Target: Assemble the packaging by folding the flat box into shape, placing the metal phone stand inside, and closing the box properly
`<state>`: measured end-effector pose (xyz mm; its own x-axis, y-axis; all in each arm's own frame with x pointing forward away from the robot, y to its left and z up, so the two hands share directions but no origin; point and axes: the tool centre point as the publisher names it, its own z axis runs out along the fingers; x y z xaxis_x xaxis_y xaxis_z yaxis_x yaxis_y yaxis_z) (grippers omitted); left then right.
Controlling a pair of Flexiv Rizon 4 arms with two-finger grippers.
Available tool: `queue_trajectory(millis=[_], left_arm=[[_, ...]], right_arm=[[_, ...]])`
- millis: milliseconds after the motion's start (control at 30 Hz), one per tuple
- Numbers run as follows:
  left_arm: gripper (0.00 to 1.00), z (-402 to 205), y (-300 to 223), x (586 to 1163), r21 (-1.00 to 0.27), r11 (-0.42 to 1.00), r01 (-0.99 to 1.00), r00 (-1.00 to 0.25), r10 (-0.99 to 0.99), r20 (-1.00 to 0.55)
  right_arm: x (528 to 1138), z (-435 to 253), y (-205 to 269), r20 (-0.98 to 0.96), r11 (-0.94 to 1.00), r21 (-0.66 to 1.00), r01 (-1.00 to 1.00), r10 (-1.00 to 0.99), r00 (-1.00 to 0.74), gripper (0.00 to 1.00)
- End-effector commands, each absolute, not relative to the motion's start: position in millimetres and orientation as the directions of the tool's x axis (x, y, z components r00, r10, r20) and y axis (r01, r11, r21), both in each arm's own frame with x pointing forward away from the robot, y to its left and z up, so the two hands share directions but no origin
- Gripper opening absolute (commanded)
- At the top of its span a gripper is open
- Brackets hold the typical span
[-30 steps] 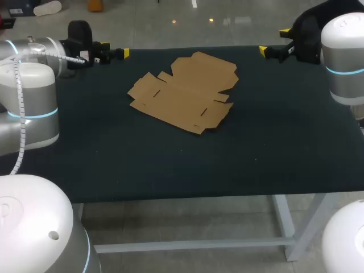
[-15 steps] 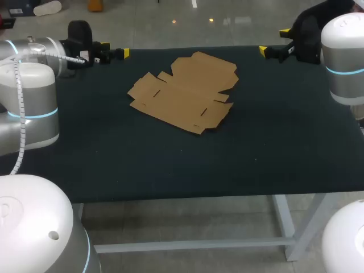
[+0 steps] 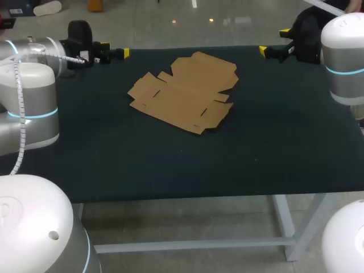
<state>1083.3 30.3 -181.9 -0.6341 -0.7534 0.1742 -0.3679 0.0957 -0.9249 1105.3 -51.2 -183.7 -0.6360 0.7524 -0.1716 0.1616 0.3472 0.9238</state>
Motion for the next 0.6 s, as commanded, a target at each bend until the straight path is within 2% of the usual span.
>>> queue_trajectory(millis=[33, 200, 333, 600], left_arm=[[1.0, -182.0, 29.8, 1083.2, -0.925, 0.095, -0.368, -0.633, -0.755, 0.174], [1.0, -181.8, 29.6, 1083.3, -0.923, 0.1, -0.372, -0.637, -0.751, 0.176], [1.0, -178.3, 31.6, 1083.2, -0.9, 0.069, -0.43, -0.623, -0.744, 0.24], [1.0, -174.7, 36.0, 1080.2, -0.806, 0.019, -0.592, -0.526, -0.767, 0.367]], right_arm=[[1104.8, -184.2, -50.9, -0.172, 0.346, 0.925, 0.159, 0.753, -0.635, 1.0], [1104.8, -184.2, -50.9, -0.172, 0.346, 0.925, 0.159, 0.753, -0.635, 1.0], [1105.0, -185.9, -52.6, -0.142, 0.337, 0.922, 0.188, 0.75, -0.647, 1.0], [1102.0, -189.9, -59.5, 0.011, 0.279, 0.879, 0.388, 0.801, -0.599, 1.0]])
